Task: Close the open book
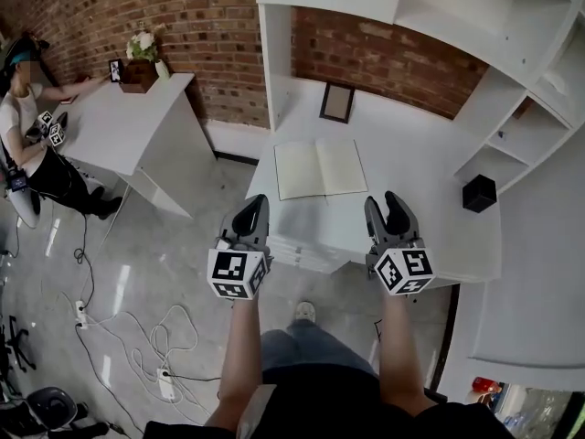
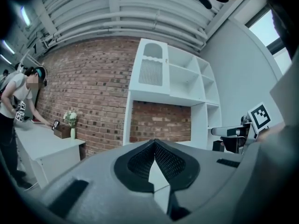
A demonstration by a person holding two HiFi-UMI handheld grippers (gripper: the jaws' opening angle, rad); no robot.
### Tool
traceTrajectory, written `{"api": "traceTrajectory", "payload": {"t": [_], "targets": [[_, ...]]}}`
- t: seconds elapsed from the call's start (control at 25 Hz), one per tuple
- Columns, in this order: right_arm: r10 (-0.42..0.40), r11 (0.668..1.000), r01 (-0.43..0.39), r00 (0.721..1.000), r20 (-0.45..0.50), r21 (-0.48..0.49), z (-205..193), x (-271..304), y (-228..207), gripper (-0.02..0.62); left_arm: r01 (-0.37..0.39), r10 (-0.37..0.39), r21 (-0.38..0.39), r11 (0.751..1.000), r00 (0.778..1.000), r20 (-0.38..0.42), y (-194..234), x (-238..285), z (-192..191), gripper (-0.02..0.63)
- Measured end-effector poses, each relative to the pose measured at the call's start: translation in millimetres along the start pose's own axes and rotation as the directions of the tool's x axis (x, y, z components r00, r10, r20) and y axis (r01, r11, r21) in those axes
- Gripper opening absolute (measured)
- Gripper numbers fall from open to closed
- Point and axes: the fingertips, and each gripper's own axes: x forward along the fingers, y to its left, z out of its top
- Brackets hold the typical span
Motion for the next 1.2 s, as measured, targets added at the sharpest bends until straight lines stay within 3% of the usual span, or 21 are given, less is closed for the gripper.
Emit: {"api": "traceTrajectory", "payload": {"t": [0.48,0.64,0.76,0.88,0.96,1.08,1.2], "targets": [[0.025,0.999,-0.023,0.998,-0.062,0.037,-21.7,60.7,-23.7,0.167,-0.019,0.019,0.007,1.000,0.999,-0.045,21.9,63.4,-9.5,0.009],[0.056,0.998,-0.059,0.992,-0.115,-0.022,-29.5,80.2,-22.9,0.167,0.005,-0.005,-0.007,1.000,0.998,-0.064,15.9,76.2,-17.2,0.009],[0.103,0.982,-0.133,0.974,-0.202,-0.138,-45.8,101.8,-14.0,0.167,0.015,-0.017,-0.020,1.000,0.997,-0.081,15.8,79.0,-27.2,0.009],[0.165,0.922,-0.263,0.931,-0.324,-0.284,-70.2,117.9,1.2,0.167,0.002,-0.005,-0.034,0.999,0.996,-0.089,19.3,73.8,-36.8,0.009],[0.198,0.858,-0.360,0.890,-0.411,-0.367,-88.1,126.2,11.0,0.167,-0.010,0.006,-0.045,0.999,0.995,-0.095,21.8,68.9,-43.0,0.009],[0.226,0.737,-0.483,0.835,-0.502,-0.472,-110.2,139.9,27.1,0.167,-0.030,0.024,-0.058,0.998,0.994,-0.105,29.6,60.5,-49.5,0.009],[0.232,0.587,-0.596,0.772,-0.591,-0.548,-137.1,147.1,41.5,0.167,-0.050,0.043,-0.062,0.997,0.992,-0.117,37.3,49.3,-57.1,0.009]]}}
